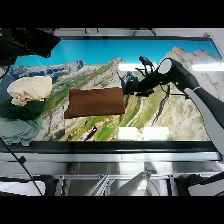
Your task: Fold the shirts.
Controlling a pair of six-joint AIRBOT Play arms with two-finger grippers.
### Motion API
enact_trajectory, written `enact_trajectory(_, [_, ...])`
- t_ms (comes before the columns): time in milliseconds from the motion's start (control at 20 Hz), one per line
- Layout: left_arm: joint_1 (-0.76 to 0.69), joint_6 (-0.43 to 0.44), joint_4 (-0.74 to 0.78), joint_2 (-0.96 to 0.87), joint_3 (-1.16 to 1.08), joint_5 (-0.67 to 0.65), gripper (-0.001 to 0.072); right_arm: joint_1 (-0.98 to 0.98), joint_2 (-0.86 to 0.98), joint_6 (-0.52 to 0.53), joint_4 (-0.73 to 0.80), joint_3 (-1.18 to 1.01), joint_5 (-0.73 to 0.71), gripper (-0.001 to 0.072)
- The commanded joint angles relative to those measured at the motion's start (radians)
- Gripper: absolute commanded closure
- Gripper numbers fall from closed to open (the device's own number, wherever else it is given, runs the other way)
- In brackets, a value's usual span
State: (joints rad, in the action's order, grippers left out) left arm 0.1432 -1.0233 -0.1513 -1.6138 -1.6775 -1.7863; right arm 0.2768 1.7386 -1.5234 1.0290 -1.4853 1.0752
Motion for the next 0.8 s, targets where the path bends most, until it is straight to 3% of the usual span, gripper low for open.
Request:
enact_trajectory(0, [0.0,0.006,0.0,0.005,0.011,-0.003,0.0707,-0.012,0.107,0.091,-0.2,0.021,-0.092,0.0023])
enact_trajectory(100, [0.0,0.006,0.0,0.005,0.011,-0.012,0.0707,-0.011,0.153,0.142,-0.304,0.021,-0.108,0.0023])
enact_trajectory(350, [0.0,0.007,0.0,0.005,0.011,-0.014,0.0707,0.002,0.226,0.148,-0.403,0.019,-0.103,0.0026])
enact_trajectory(450, [0.0,0.011,0.001,0.005,0.011,-0.014,0.0707,0.026,0.247,0.178,-0.451,0.018,-0.1,0.0151])
enact_trajectory(600, [0.0,0.013,0.0,0.005,0.011,-0.013,0.0707,0.058,0.267,0.242,-0.574,0.017,-0.106,0.0153])
enact_trajectory(650, [0.0,0.013,0.0,0.005,0.011,-0.014,0.0707,0.063,0.269,0.256,-0.602,0.017,-0.106,0.0228])
enact_trajectory(700, [0.0,0.012,0.0,0.005,0.011,-0.013,0.0707,0.068,0.27,0.292,-0.632,0.017,-0.102,0.049])
enact_trajectory(750, [0.0,0.012,0.0,0.005,0.011,-0.014,0.0707,0.069,0.27,0.325,-0.674,0.017,-0.1,0.0624])
